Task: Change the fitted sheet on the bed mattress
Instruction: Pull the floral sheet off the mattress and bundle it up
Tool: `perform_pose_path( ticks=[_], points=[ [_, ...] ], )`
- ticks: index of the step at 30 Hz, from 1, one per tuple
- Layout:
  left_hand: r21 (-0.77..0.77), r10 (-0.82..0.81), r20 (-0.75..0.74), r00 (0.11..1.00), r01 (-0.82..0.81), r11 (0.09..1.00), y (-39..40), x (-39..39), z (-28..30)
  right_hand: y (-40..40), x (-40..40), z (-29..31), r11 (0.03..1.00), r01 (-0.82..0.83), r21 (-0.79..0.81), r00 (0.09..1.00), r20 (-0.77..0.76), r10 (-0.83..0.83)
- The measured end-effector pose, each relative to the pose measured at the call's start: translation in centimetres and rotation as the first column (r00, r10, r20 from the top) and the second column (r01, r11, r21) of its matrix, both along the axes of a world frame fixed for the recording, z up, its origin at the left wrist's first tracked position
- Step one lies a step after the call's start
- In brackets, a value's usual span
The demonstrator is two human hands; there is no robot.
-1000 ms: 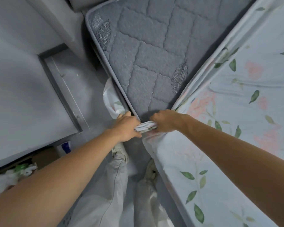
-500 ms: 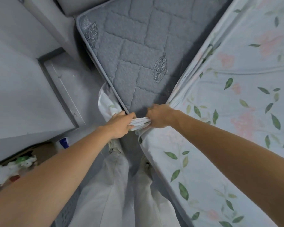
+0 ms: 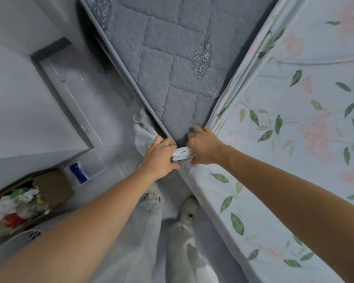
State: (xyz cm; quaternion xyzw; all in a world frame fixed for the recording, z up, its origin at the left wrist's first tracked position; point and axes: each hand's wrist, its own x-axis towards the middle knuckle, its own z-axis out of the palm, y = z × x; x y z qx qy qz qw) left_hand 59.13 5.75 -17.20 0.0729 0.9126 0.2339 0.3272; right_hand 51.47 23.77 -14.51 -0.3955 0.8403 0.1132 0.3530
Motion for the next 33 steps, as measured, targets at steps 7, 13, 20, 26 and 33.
perform_pose_path(
  ticks=[7, 13, 20, 26, 33],
  points=[
    [0.012, 0.035, 0.180, 0.983, -0.037, 0.999, 0.2, 0.3, 0.3, 0.5, -0.4, 1.7, 1.000, 0.004, 0.019, 0.998, 0.057, -0.005],
    [0.019, 0.014, 0.207, 0.978, -0.018, 1.000, 4.0, 2.2, 1.7, 4.5, 0.9, 2.9, 0.992, 0.117, 0.036, 0.972, 0.200, -0.122],
    [-0.123, -0.077, 0.112, 0.991, 0.091, 0.988, 12.6, 6.8, 3.3, 11.8, 5.1, 4.6, 0.992, 0.045, 0.119, 0.984, 0.169, -0.065],
    [-0.152, -0.100, 0.110, 0.989, 0.116, 0.982, 18.3, 9.8, 5.7, 18.4, 8.5, 6.3, 0.999, 0.025, -0.024, 0.997, 0.070, -0.023],
    [0.100, -0.038, 0.276, 0.960, 0.011, 0.995, 23.7, 12.3, 10.1, 24.6, 10.4, 11.6, 0.992, 0.060, 0.112, 0.988, 0.133, -0.075]
  ],
)
